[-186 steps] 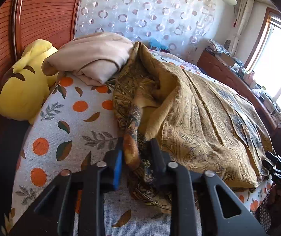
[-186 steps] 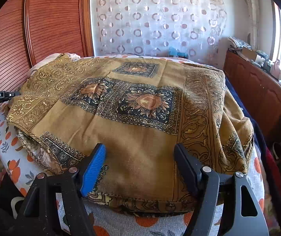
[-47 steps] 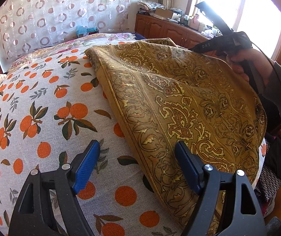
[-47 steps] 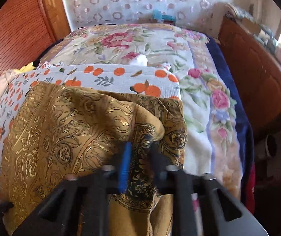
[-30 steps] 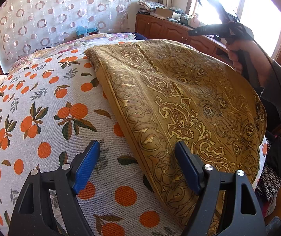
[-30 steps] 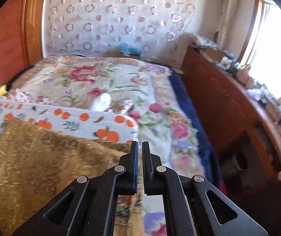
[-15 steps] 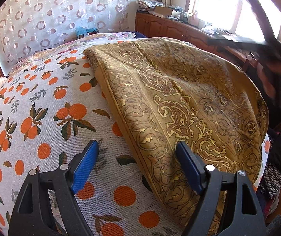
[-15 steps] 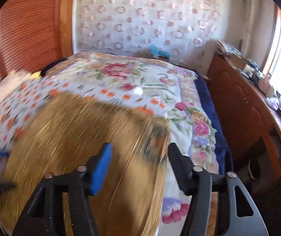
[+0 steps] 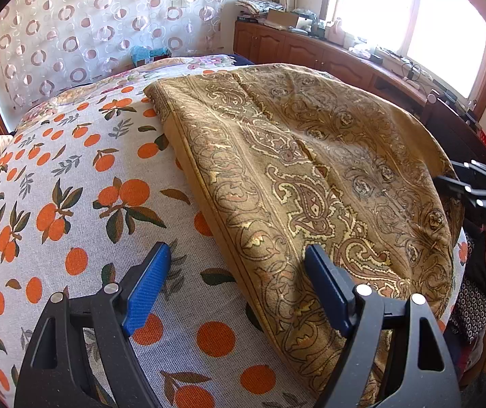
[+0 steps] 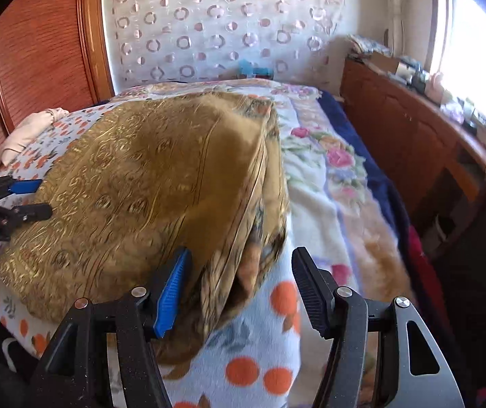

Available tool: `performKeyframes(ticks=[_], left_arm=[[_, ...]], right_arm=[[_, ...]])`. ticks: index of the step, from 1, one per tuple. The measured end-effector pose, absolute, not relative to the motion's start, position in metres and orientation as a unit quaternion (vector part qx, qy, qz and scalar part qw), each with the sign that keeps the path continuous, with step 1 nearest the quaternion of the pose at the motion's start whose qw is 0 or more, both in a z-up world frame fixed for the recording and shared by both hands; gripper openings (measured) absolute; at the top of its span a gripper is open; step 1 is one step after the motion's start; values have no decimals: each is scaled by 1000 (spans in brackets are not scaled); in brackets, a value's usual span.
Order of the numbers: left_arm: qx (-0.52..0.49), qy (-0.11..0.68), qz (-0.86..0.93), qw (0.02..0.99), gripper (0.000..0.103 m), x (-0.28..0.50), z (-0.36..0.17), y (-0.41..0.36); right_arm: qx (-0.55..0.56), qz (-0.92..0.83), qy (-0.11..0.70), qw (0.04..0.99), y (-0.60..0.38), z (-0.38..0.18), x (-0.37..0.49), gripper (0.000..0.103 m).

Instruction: Fold small clothes

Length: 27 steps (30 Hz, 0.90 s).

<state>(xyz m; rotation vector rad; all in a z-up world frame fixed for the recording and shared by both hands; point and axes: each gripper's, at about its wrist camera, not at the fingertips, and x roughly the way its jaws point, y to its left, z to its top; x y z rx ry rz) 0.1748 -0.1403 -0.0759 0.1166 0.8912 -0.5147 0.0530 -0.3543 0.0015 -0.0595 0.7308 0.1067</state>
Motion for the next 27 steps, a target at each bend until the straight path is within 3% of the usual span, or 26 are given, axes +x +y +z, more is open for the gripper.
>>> performKeyframes(ticks=[14, 19, 21, 27], left_arm=[[-3, 430, -291, 855, 81, 142, -63, -124], [-27, 427, -302, 852, 70, 112, -62, -118], [-33, 429, -299, 852, 60, 106, -65, -119], [-32, 430, -314, 846, 58, 88, -75, -141]], right_arm=[[52, 75, 364, 927, -371, 3, 24, 63], [55, 78, 362, 927, -361, -5, 22, 63], [58, 78, 358, 929, -354, -6, 18, 63], [60, 81, 350, 931, -351, -4, 7, 63]])
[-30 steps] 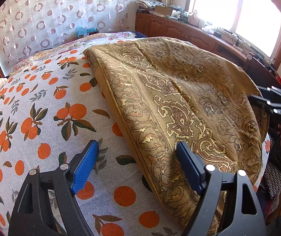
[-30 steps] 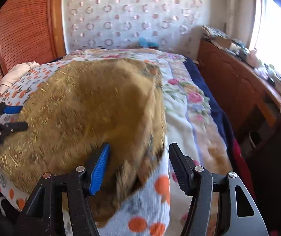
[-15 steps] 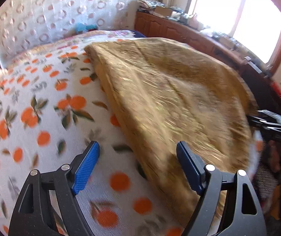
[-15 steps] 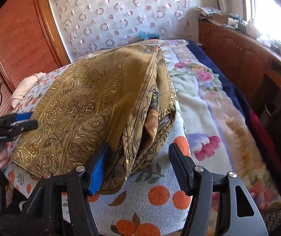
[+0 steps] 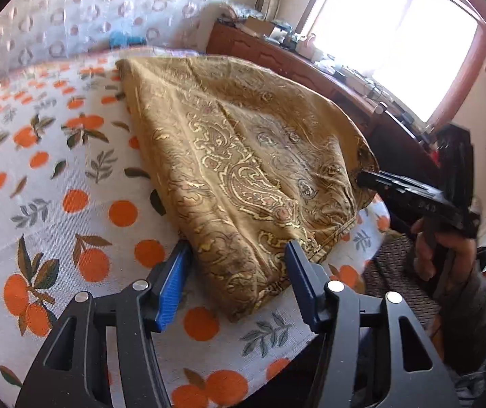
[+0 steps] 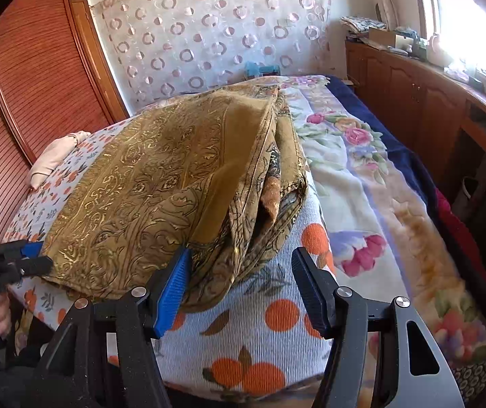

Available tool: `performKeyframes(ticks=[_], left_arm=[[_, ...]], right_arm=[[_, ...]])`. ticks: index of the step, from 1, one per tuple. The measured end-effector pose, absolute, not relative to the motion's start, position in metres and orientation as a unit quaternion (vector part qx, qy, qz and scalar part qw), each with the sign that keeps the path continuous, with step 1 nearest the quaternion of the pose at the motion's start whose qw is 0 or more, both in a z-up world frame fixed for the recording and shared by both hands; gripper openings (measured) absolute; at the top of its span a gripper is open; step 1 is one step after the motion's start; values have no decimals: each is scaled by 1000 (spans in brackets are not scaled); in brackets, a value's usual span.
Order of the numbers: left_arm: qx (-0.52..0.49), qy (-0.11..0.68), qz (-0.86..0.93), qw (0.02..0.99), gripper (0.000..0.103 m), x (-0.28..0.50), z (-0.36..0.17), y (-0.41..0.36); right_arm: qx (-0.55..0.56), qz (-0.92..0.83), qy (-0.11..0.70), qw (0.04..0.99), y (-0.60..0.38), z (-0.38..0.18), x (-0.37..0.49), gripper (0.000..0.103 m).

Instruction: Fold small clothes

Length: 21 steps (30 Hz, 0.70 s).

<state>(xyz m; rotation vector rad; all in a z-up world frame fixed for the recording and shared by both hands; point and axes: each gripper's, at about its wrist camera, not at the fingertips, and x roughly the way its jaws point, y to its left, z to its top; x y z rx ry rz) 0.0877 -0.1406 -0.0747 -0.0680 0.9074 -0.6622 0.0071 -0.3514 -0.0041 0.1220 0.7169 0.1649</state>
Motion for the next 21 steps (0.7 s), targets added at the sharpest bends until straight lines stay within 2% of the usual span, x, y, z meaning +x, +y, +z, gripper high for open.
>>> performKeyframes(ticks=[2, 3, 4, 5, 6, 9, 14, 21], left_arm=[[-32, 428, -314, 847, 58, 86, -75, -144], [-35, 429, -314, 847, 55, 87, -75, -144], [-35, 428, -312, 847, 50, 88, -74, -144], [-33, 427, -310, 849, 36, 89, -74, -143], [-32, 426, -308, 850, 28, 91, -73, -142], [-39, 412, -320, 852, 15, 91, -68, -134], [-41, 384, -318, 866, 12, 89, -49, -123], [-31, 403, -311, 860, 12, 90, -61, -128]], right_arm=[[59, 81, 348, 932, -352, -3, 4, 63], [60, 82, 347, 932, -352, -3, 3, 63], [60, 83, 346, 933, -351, -3, 2, 63], [60, 84, 345, 933, -351, -4, 1, 63], [59, 83, 344, 933, -351, -4, 1, 63], [62, 82, 343, 934, -351, -6, 1, 63], [75, 88, 340, 933, -352, -7, 3, 63], [87, 84, 342, 932, -350, -11, 19, 63]])
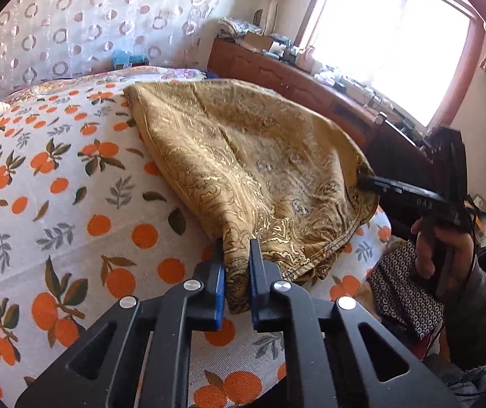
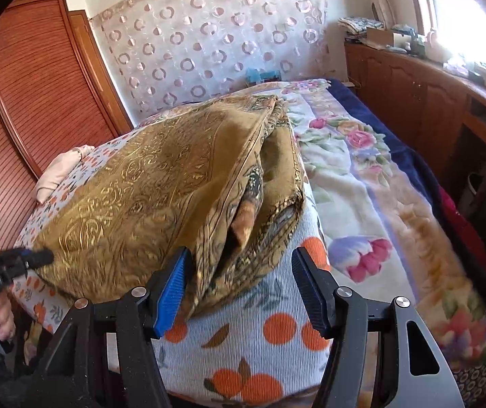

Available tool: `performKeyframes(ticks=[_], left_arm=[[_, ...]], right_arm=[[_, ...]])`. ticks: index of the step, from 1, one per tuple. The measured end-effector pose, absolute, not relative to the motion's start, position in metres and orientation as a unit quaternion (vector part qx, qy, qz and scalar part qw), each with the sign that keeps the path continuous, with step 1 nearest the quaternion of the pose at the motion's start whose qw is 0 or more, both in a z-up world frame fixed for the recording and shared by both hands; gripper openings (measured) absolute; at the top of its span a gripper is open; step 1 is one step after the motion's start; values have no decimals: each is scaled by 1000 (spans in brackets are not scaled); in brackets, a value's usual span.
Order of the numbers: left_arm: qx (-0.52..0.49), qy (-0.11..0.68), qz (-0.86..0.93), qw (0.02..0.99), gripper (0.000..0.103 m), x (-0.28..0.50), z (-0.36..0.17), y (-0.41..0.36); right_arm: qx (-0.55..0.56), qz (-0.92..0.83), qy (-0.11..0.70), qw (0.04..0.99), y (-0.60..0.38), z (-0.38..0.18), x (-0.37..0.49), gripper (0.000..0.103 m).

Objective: Fold small clothes
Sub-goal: 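Grasp the bundle's edge with the left gripper and lift it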

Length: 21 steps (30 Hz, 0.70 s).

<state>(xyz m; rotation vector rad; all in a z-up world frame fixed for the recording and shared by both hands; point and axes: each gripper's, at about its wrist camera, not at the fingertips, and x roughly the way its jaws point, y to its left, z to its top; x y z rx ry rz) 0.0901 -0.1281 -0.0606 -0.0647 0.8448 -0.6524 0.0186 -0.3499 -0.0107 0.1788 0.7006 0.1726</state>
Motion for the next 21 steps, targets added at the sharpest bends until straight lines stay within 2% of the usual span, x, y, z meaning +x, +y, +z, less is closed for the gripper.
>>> performKeyframes(ticks=[21], left_arm=[[-33, 429, -298, 852, 15, 94, -73, -132]], right_arm=[[36, 63, 361, 930, -326, -16, 32, 63]])
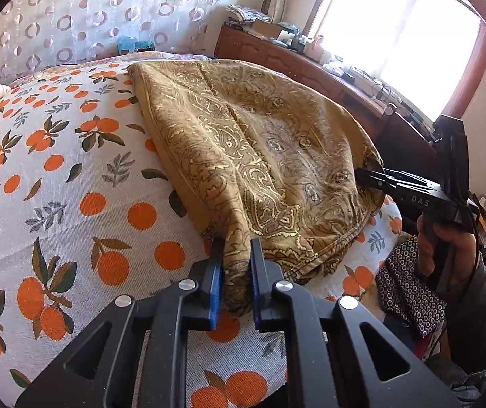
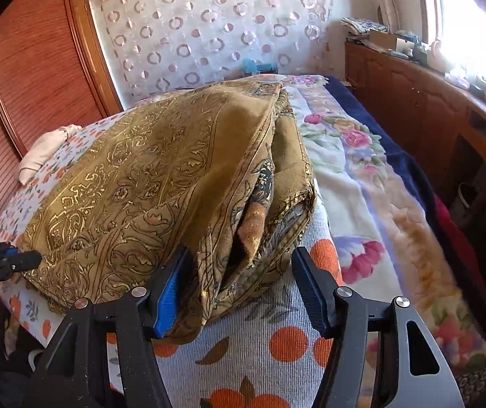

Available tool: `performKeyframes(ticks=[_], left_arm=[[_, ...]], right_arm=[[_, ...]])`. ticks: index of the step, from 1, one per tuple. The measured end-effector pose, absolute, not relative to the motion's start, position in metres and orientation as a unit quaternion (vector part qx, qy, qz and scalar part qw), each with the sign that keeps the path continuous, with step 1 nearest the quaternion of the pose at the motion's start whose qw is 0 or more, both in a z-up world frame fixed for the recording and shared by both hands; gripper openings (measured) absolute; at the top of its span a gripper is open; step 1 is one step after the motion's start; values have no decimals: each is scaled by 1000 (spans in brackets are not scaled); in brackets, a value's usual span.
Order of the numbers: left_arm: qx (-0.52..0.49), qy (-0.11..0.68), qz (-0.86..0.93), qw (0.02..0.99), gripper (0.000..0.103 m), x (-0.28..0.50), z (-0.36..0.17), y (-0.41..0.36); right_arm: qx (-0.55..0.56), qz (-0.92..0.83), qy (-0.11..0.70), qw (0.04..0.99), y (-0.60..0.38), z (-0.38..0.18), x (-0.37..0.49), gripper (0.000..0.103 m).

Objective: Fold small clothes
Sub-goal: 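Grasp the bundle's edge with the left gripper and lift it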

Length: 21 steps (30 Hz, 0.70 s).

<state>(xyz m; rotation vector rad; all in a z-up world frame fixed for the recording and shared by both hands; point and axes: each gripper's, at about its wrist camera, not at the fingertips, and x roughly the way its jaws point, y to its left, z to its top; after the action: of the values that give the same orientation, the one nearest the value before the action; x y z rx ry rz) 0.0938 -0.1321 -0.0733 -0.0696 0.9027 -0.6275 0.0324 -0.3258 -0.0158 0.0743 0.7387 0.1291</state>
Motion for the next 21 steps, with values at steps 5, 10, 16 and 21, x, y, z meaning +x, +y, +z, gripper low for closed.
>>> performKeyframes(ticks=[5, 10, 16, 21], left_arm=[[-37, 431, -299, 851, 17, 97, -75, -132], [-33, 428, -304, 850, 17, 97, -75, -133], [-34, 395, -333, 856, 12, 90, -48, -127], [-50, 355, -355, 863, 12, 79, -7, -115]], right_arm=[[5, 92, 365, 926, -323, -15, 36, 35], [2, 111, 364, 925, -321, -14, 38, 15], [24, 132, 335, 933, -329, -1, 26, 11], [23, 150, 301, 941, -328, 31, 8, 11]])
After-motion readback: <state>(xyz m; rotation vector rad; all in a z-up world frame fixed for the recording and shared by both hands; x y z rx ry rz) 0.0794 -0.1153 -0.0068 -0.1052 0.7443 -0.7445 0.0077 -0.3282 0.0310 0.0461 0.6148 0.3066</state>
